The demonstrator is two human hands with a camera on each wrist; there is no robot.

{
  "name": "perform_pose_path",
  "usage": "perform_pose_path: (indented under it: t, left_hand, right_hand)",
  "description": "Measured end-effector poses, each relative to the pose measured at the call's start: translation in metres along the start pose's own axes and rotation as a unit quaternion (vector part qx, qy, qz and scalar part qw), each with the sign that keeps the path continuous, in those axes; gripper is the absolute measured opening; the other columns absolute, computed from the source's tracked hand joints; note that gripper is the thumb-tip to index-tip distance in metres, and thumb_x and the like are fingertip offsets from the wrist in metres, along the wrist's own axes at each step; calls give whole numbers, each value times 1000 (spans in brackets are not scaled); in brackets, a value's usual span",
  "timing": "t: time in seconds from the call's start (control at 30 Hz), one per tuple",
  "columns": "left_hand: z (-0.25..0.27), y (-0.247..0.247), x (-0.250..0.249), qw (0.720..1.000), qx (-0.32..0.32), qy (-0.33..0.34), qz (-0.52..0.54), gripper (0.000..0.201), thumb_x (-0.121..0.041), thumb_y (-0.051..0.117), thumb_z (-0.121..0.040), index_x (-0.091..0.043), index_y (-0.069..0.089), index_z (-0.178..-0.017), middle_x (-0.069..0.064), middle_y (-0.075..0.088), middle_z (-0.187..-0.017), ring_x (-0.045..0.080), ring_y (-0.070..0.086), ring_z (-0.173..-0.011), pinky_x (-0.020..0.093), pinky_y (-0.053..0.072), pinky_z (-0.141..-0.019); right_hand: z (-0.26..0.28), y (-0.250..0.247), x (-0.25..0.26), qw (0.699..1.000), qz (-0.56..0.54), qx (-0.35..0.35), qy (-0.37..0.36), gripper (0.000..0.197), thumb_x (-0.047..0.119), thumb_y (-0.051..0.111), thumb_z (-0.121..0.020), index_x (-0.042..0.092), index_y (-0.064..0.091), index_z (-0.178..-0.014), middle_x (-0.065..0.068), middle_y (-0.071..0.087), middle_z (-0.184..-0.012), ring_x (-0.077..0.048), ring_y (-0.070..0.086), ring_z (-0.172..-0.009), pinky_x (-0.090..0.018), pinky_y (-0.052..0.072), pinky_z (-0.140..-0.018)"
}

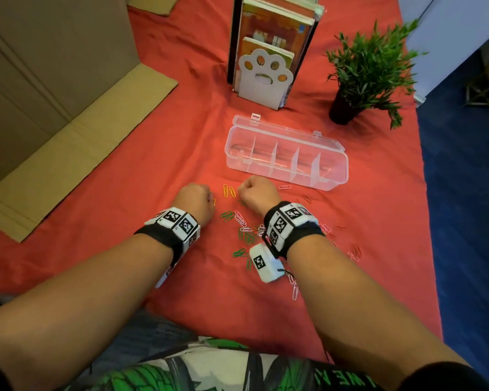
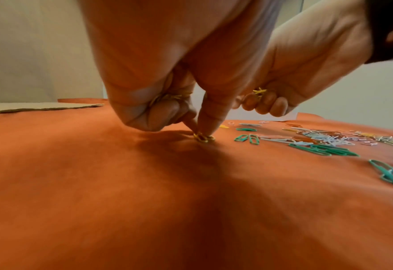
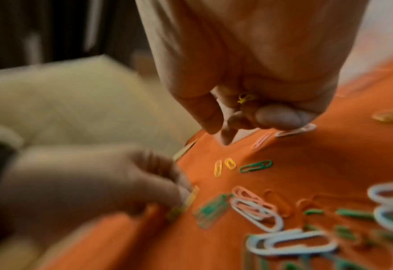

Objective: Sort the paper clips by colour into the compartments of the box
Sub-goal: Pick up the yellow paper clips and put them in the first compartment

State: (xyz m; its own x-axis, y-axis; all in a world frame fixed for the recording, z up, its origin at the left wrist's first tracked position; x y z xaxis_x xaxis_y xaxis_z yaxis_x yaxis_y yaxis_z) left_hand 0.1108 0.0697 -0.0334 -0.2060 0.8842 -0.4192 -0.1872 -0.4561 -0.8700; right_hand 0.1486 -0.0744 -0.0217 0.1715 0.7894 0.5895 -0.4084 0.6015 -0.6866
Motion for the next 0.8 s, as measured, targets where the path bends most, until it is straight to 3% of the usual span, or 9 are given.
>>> perform_pose_path:
  t: [0.1, 0.2, 0.33, 0.4, 0.47, 0.57, 0.67, 0.73, 0.8]
  left_hand:
    - [6, -2, 13, 999, -22, -17, 15, 16, -15, 53, -81, -5, 65, -83, 22, 65, -96, 38, 60, -92, 39, 45, -78]
    - [9, -5, 22, 998, -33, -34, 32, 20, -27, 60, -81, -7, 64, -80, 20, 66, -94, 36, 61, -90, 39, 47, -78]
    - [10, -5, 26, 999, -23, -36, -12, 44, -51, 63, -74, -8, 61, -68, 18, 66, -80, 35, 62, -78, 37, 46, -65]
    - [10, -3, 24, 999, -12, -27, -39, 45, -52, 63, -73, -7, 60, -67, 18, 65, -77, 35, 61, -78, 37, 45, -64]
    - [9, -3, 20, 998, -5, -24, -50, 38, -44, 63, -77, -5, 65, -77, 18, 67, -85, 35, 62, -85, 38, 46, -70]
    - [6, -2, 15, 999, 3, -32, -38, 27, -30, 63, -80, -4, 68, -86, 19, 68, -93, 35, 62, -93, 39, 48, -77]
    - [3, 1, 13, 999, 18, -41, -20, 21, -22, 59, -80, -3, 69, -84, 21, 69, -93, 37, 62, -92, 40, 48, -79]
    - [3, 1, 12, 999, 23, -38, -27, 21, -20, 57, -80, -3, 69, -84, 22, 68, -93, 38, 62, -92, 40, 48, -79]
    - [3, 3, 9, 998, 28, -12, -48, 21, -20, 56, -80, -2, 68, -85, 22, 67, -94, 38, 61, -93, 40, 48, -79]
  right_hand:
    - [-6, 12, 17, 983, 172, -36, -57, 35, 29, 51, -89, 0, 60, -106, -21, 59, -113, -36, 58, -106, -36, 47, -87]
    - [-10, 23, 24, 966, 242, -69, -58, 51, 42, 55, -87, 2, 53, -118, -18, 53, -120, -36, 54, -111, -42, 46, -91]
    - [-10, 34, 32, 940, 316, -82, -97, 33, 17, 45, -91, 0, 50, -119, -18, 53, -119, -35, 54, -110, -42, 48, -85]
    - [-7, 36, 33, 938, 323, -75, -103, 32, 8, 38, -89, -1, 49, -118, -18, 53, -119, -36, 54, -110, -43, 48, -84]
    - [-3, 36, 30, 936, 325, -58, -124, 32, 5, 39, -88, -1, 48, -117, -19, 53, -118, -37, 54, -109, -43, 48, -85]
    - [0, 25, 19, 970, 214, -7, -112, 24, 6, 47, -86, 2, 51, -110, -20, 56, -114, -35, 55, -107, -38, 46, -86]
    - [7, 5, -1, 999, -27, -3, -46, 9, 9, 51, -87, 16, 53, -91, -7, 60, -84, -23, 54, -78, -28, 41, -69]
    - [15, -6, -20, 980, -200, 9, 8, 19, 4, 50, -86, 21, 57, -91, 3, 53, -71, -13, 45, -60, -24, 38, -55]
    - [24, -18, -38, 938, -342, 23, 56, 29, -3, 45, -87, 23, 59, -91, 3, 50, -68, -8, 38, -53, -18, 31, -44]
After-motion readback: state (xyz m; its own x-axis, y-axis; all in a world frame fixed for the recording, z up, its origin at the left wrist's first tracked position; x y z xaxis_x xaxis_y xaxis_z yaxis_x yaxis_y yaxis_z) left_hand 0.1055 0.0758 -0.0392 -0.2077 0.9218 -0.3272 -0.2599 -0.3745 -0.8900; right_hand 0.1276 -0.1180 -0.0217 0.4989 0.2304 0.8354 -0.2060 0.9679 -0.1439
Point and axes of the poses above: each hand's wrist, its own z-axis away from the middle knuckle, its own y-axis out of the palm, x = y × z, the point moved 5 cm from there along -z, towards the middle knuckle
